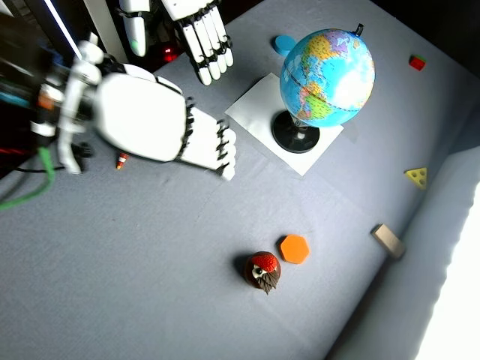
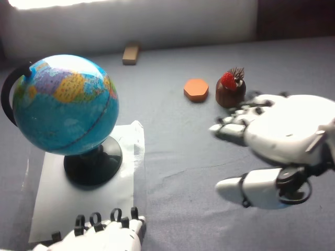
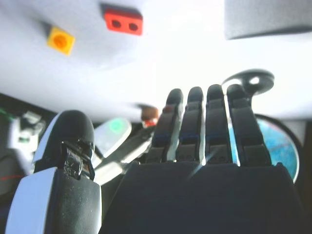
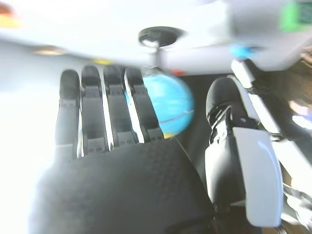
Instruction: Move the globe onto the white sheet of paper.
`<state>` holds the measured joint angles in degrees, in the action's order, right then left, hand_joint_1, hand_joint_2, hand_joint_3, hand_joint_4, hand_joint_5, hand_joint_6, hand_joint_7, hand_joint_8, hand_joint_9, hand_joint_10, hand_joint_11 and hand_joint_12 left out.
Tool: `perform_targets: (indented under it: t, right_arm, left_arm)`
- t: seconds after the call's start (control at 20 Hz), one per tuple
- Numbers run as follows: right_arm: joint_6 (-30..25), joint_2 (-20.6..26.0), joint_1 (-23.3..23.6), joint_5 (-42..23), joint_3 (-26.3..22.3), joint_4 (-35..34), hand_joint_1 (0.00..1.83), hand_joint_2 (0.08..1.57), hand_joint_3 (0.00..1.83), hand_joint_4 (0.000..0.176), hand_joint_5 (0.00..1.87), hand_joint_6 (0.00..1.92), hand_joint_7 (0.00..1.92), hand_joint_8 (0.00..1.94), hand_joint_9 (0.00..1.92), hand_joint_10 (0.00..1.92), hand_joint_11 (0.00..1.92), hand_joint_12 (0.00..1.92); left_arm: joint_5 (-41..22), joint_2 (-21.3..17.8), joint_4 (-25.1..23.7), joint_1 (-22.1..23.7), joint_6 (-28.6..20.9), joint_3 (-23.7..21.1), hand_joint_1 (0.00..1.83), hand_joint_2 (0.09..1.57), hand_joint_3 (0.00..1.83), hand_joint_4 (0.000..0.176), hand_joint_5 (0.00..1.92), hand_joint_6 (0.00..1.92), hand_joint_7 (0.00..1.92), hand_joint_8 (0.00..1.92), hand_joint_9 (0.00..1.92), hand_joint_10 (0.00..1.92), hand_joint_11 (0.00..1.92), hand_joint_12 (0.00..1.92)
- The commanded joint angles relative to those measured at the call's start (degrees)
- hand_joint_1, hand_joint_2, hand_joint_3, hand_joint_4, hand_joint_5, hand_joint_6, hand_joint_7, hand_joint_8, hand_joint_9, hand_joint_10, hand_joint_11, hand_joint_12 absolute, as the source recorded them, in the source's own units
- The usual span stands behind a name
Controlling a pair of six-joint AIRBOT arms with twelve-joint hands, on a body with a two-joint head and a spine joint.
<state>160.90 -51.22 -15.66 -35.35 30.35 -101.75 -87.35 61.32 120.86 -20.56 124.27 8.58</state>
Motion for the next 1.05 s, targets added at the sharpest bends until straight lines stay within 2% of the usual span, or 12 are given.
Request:
perform_targets:
  t: [0.0, 0.15, 0.3, 0.35, 0.4, 0.45, 0.5, 0.55, 0.7, 0.75, 0.85, 1.0]
  right_arm:
    - [0.62, 0.57, 1.19, -4.89, -1.55, 1.66, 0.00, 1.19, 0.00, 0.000, 0.15, 0.00, 0.17, 0.00, 0.19, 0.00, 0.00, 0.37]
    - [0.23, 3.40, 3.88, -13.16, -8.59, 1.24, 0.00, 1.19, 0.00, 0.000, 0.21, 0.02, 0.23, 0.02, 0.23, 0.01, 0.00, 0.46]
    - [-0.92, 5.23, 7.93, -13.92, -11.83, -2.95, 0.00, 1.18, 0.00, 0.000, 0.43, 0.09, 0.53, 0.08, 0.45, 0.09, 0.00, 1.13]
    - [-1.34, 5.09, 8.53, -14.53, -12.25, -3.00, 0.00, 1.17, 0.00, 0.000, 0.55, 0.13, 0.65, 0.09, 0.60, 0.16, 0.00, 1.42]
    - [-1.67, 4.86, 8.91, -14.64, -12.36, -3.00, 0.00, 1.17, 0.00, 0.000, 0.55, 0.13, 0.65, 0.09, 0.60, 0.16, 0.00, 1.42]
    - [-1.81, 4.68, 9.06, -14.61, -12.36, -3.02, 0.00, 1.19, 0.00, 0.000, 0.62, 0.19, 0.79, 0.10, 0.54, 0.72, 0.07, 1.60]
    - [-1.62, 4.61, 9.19, -14.65, -12.37, -3.29, 0.00, 1.19, 0.00, 0.000, 0.62, 0.19, 0.79, 0.10, 0.54, 0.72, 0.07, 1.60]
    - [-1.14, 4.59, 9.37, -14.71, -12.37, -3.88, 0.00, 1.20, 0.00, 0.000, 0.66, 0.25, 0.85, 0.15, 0.53, 0.97, 0.15, 1.66]
    - [0.74, 4.53, 10.09, -15.78, -12.37, -5.85, 0.00, 1.28, 0.01, 0.000, 0.67, 1.20, 0.79, 1.23, 0.64, 1.73, 0.56, 1.91]
    - [0.75, 4.51, 10.18, -16.05, -12.36, -5.93, 0.06, 1.31, 0.01, 0.000, 0.71, 1.43, 0.81, 1.50, 0.70, 1.88, 0.67, 1.92]
    - [1.59, 4.45, 10.58, -16.22, -12.36, -7.00, 0.27, 1.37, 0.02, 0.000, 0.81, 1.75, 0.93, 1.82, 0.92, 1.92, 0.92, 1.92]
    - [2.63, 4.34, 10.90, -16.33, -12.37, -8.13, 0.68, 1.39, 0.01, 0.000, 1.00, 1.92, 1.14, 1.94, 1.21, 1.92, 1.26, 1.92]
  left_arm:
    - [-2.15, 0.27, -2.36, 0.89, -0.04, 0.12, 0.00, 1.17, 0.00, 0.000, 0.03, 0.00, 0.03, 0.01, 0.00, 0.00, 0.00, 0.00]
    - [-2.55, 0.03, 0.63, 4.27, 2.34, 0.61, 0.00, 1.17, 0.00, 0.000, 0.05, 0.01, 0.06, 0.02, 0.02, 0.01, 0.00, 0.00]
    - [-3.73, -0.05, 0.53, 4.54, 2.42, 0.65, 0.00, 1.17, 0.00, 0.000, 0.17, 0.03, 0.23, 0.02, 0.14, 0.03, 0.02, 0.01]
    - [-3.83, -0.04, 0.91, 4.46, 2.22, 0.69, 0.00, 1.16, 0.00, 0.000, 0.34, 0.01, 0.41, 0.01, 0.30, 0.02, 0.01, 0.25]
    - [-3.83, -0.15, 0.45, 4.32, 2.17, 0.70, 0.00, 1.16, 0.00, 0.000, 0.34, 0.01, 0.41, 0.01, 0.30, 0.02, 0.01, 0.25]
    - [-3.83, -0.24, 0.39, 4.31, 2.28, 0.65, 0.00, 1.19, 0.00, 0.000, 0.58, 0.04, 0.70, 0.03, 0.60, 0.07, 0.00, 0.80]
    - [-3.83, -0.25, 0.49, 4.28, 2.29, 0.60, 0.00, 1.19, 0.00, 0.000, 0.58, 0.04, 0.70, 0.03, 0.60, 0.07, 0.00, 0.80]
    - [-3.79, -0.25, 0.64, 4.24, 2.28, 0.58, 0.00, 1.21, 0.00, 0.000, 0.67, 0.05, 0.80, 0.04, 0.72, 0.11, 0.01, 1.10]
    - [-3.63, -0.34, 0.52, 4.51, 2.28, 0.63, 0.12, 1.28, 0.00, 0.000, 0.96, 0.08, 1.14, 0.14, 0.78, 0.98, 0.42, 1.61]
    - [-3.63, -0.31, 0.47, 4.51, 2.28, 0.58, 0.18, 1.30, 0.00, 0.000, 1.01, 0.20, 1.14, 0.39, 0.79, 1.24, 0.51, 1.74]
    - [-3.68, -0.33, 0.45, 4.43, 2.29, 0.37, 0.28, 1.35, 0.00, 0.000, 0.90, 1.08, 1.01, 1.30, 0.91, 1.65, 0.72, 1.91]
    - [-3.85, -0.29, 0.39, 4.40, 2.28, 0.17, 0.50, 1.43, 0.01, 0.000, 0.91, 1.84, 1.10, 1.89, 1.21, 1.91, 1.13, 1.92]
